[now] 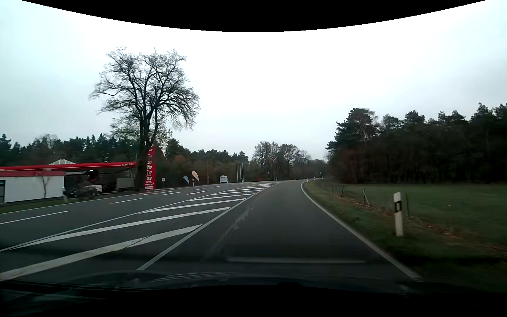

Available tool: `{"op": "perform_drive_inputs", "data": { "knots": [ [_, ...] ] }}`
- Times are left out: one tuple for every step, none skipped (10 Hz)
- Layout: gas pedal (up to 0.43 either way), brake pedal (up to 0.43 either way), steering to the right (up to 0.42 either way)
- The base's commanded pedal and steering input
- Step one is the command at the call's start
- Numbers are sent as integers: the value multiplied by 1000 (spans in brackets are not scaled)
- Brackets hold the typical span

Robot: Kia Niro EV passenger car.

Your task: Follow the waypoints while adhering to traffic rules and regulations

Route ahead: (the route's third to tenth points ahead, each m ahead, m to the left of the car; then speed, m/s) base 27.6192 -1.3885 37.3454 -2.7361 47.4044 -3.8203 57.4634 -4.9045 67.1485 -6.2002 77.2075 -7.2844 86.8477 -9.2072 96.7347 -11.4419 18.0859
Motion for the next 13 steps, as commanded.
{"op": "perform_drive_inputs", "data": {
  "knots": [
    [189,0,20],
    [189,0,20],
    [189,0,20],
    [189,0,20],
    [189,0,19],
    [189,0,20],
    [189,0,20],
    [189,0,20],
    [189,0,19],
    [189,0,18],
    [197,0,18],
    [197,0,17],
    [197,0,16]
  ]
}}
